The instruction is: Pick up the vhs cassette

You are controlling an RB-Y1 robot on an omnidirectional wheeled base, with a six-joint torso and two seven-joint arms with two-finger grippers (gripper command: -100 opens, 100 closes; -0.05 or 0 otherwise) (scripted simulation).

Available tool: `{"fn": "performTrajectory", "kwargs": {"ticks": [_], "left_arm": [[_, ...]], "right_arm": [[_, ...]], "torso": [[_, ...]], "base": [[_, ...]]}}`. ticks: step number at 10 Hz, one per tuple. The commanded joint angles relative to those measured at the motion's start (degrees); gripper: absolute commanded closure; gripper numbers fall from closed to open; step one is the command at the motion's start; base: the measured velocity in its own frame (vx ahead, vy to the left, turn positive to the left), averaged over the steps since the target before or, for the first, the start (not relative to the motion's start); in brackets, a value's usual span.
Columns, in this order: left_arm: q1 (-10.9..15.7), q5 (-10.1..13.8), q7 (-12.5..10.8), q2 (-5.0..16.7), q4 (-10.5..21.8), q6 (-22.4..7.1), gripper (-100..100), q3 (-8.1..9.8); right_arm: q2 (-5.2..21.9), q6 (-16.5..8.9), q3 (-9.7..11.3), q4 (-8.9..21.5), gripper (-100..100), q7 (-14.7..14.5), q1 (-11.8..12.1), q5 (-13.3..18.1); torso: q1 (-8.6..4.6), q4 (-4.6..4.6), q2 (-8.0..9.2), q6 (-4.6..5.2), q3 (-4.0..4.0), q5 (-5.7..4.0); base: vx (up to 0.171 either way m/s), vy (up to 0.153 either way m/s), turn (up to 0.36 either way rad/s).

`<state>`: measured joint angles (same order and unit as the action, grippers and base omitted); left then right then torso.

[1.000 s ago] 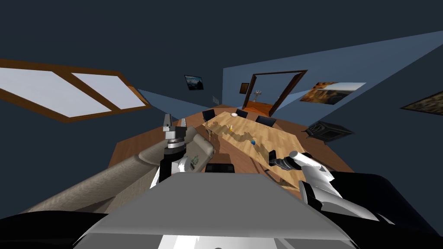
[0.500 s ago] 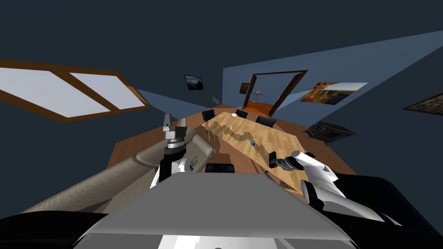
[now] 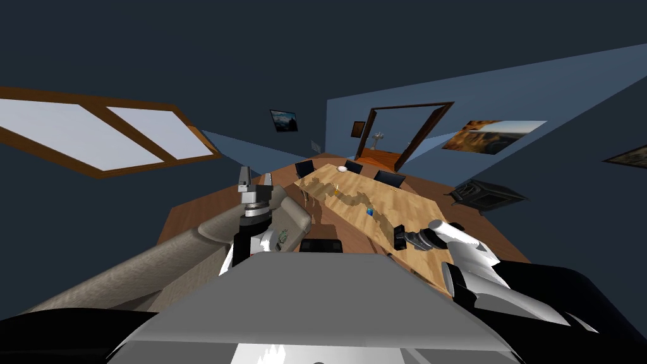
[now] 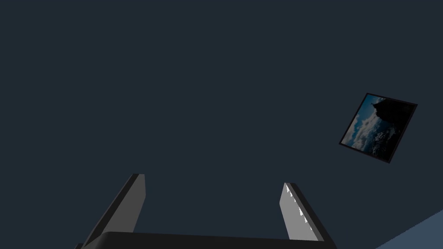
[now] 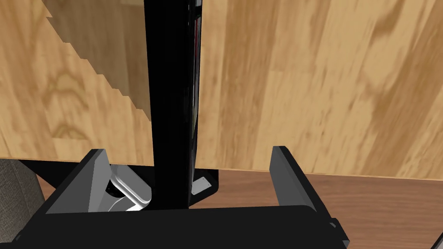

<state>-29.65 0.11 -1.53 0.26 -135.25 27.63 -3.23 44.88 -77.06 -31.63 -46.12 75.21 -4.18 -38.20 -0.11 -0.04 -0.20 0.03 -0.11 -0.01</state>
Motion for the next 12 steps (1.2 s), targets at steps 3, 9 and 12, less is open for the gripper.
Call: {"fn": "performTrajectory", "kwargs": {"ticks": [3, 9, 12], "left_arm": [[0.00, 0.00, 0.00, 0.00, 0.00, 0.00, 0, 0.00], [0.00, 0.00, 0.00, 0.00, 0.00, 0.00, 0, 0.00], [0.00, 0.00, 0.00, 0.00, 0.00, 0.00, 0, 0.00]], "right_arm": [[0.80, -0.95, -0.08, 0.86, -100, 0.89, -0.42, -0.45], [-1.18, 2.10, 0.14, 2.75, -100, -0.50, -0.33, 0.24], [-1.28, 2.33, 0.14, 2.83, 100, -0.60, -0.37, 0.23]], "torso": [[0.10, 0.02, 0.12, 0.01, 0.07, 0.02], [0.04, 0.01, 0.09, 0.00, 0.05, -0.01], [0.00, 0.02, 0.18, 0.06, 0.09, -0.03]], "base": [[0.015, -0.013, 0.014], [0.015, -0.014, -0.005], [0.000, 0.000, 0.000]]}}
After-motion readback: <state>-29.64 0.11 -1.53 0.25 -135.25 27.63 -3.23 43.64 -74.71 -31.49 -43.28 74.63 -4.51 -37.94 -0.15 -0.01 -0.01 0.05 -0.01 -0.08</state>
